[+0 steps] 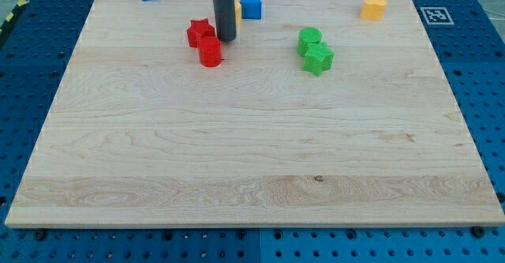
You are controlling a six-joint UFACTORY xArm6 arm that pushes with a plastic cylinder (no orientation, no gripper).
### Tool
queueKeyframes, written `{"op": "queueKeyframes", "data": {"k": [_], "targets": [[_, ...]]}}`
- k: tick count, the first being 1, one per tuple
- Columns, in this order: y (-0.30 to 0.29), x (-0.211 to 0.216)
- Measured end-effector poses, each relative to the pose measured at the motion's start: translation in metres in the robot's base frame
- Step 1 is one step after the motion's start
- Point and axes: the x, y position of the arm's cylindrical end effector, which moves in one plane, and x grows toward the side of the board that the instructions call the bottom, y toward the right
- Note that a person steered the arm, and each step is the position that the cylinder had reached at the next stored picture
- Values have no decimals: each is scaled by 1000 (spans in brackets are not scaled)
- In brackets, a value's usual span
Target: Push the red blocks to the center of the board
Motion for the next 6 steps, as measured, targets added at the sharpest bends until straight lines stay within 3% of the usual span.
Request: {"op": "queueKeyframes", "data": {"k": [3,4,5,6], "targets": [[-82,-71],[-95,-45],[-75,7],[-2,31]]}}
